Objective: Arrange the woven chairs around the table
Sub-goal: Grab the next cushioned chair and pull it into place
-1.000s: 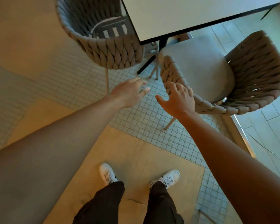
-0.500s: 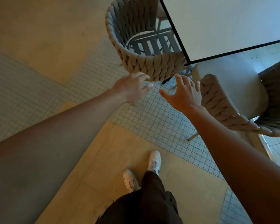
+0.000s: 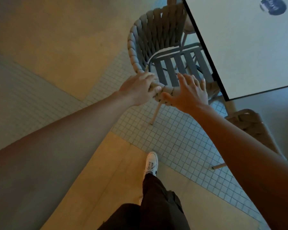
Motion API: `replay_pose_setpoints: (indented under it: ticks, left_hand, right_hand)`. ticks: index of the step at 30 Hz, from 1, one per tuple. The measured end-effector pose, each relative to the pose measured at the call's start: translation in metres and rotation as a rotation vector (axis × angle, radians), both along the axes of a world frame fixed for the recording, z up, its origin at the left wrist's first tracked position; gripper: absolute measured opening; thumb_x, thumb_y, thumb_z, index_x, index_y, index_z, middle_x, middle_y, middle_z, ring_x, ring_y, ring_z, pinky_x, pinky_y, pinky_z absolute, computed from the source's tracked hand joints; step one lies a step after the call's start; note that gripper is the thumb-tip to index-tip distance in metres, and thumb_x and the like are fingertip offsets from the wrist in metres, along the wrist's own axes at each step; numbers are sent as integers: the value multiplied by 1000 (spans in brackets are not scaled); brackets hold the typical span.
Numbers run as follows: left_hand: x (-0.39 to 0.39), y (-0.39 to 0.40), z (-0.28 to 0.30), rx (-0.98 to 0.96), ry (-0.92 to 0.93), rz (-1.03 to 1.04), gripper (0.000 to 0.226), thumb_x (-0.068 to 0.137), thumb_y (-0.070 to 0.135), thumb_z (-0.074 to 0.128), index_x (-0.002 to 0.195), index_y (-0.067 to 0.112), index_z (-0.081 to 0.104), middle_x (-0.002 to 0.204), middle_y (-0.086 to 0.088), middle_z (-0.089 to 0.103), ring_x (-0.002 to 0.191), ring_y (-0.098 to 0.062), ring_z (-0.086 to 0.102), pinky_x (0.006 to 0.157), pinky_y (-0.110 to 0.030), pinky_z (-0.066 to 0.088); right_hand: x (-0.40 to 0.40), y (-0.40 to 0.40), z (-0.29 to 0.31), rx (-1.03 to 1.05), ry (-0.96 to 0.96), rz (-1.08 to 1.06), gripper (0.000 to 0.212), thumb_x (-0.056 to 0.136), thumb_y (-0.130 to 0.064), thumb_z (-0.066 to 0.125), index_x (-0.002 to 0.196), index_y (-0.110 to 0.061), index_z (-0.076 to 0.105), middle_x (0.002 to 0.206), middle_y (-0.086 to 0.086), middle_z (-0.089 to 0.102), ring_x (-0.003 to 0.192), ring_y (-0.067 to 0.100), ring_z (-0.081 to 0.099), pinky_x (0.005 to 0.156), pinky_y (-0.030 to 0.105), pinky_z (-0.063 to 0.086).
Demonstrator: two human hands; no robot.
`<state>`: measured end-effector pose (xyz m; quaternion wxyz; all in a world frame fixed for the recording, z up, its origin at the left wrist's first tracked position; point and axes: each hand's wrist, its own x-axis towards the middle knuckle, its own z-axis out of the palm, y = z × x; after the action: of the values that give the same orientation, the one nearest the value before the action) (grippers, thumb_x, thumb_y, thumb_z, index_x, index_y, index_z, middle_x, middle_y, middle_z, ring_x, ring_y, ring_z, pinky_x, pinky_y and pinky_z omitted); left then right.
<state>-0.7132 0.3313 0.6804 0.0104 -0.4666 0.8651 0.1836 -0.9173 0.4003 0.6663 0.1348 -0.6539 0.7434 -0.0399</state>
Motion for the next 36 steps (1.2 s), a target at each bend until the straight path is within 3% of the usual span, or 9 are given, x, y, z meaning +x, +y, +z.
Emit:
replay_pose_setpoints:
  ticks: [3, 10, 21, 25, 28, 32, 36]
  left_hand:
    - [-2, -47, 0, -23, 2, 30, 63, 101, 63, 37, 149, 24, 44, 160, 0, 38, 145, -26, 38, 113, -47, 32]
    - [9, -125, 4, -7, -8, 10, 60, 102, 59, 38, 150, 23, 44, 160, -1, 38, 146, -25, 35, 115, -47, 29]
    - [56, -253, -5, 32, 13, -93, 59, 103, 58, 39, 150, 23, 44, 161, 0, 37, 147, -23, 33, 116, -47, 29]
    - [82, -309, -8, 50, 36, -185, 58, 103, 58, 38, 149, 24, 44, 161, 0, 37, 147, -23, 34, 116, -49, 29]
    - [106, -350, -8, 29, 42, -254, 57, 102, 58, 39, 147, 23, 46, 156, -1, 42, 142, -23, 41, 111, -48, 33]
    - [130, -400, -6, 9, 19, -307, 57, 102, 58, 40, 148, 24, 46, 157, 0, 42, 144, -23, 39, 113, -48, 33]
    - [137, -449, -5, 22, -13, -357, 58, 102, 57, 40, 149, 23, 45, 158, -1, 42, 145, -24, 38, 115, -51, 33]
  right_hand:
    - [-1, -48, 5, 24, -2, 2, 111, 80, -95, 29, 163, -22, 19, 168, 8, 27, 157, 30, 19, 127, 58, 3]
    - [0, -128, 7, 30, -21, -23, 103, 87, -85, 44, 163, -20, 20, 168, 9, 26, 156, 31, 21, 127, 58, 7]
    - [63, -235, 0, 39, 19, -119, 104, 87, -87, 42, 163, -19, 19, 167, 11, 29, 155, 32, 24, 126, 58, 10]
    - [98, -275, -4, 57, 17, -203, 108, 83, -91, 37, 163, -19, 20, 167, 12, 29, 155, 32, 24, 126, 58, 10]
    - [127, -306, -7, 36, -1, -272, 119, 74, -100, 24, 162, -19, 23, 166, 12, 32, 154, 34, 26, 126, 59, 10]
    - [158, -349, -15, 16, -15, -331, 107, 83, -92, 38, 163, -22, 23, 166, 11, 31, 154, 33, 25, 127, 58, 8]
    - [171, -388, -18, -7, -28, -356, 104, 84, -91, 39, 161, -22, 24, 165, 10, 34, 153, 34, 29, 126, 59, 12]
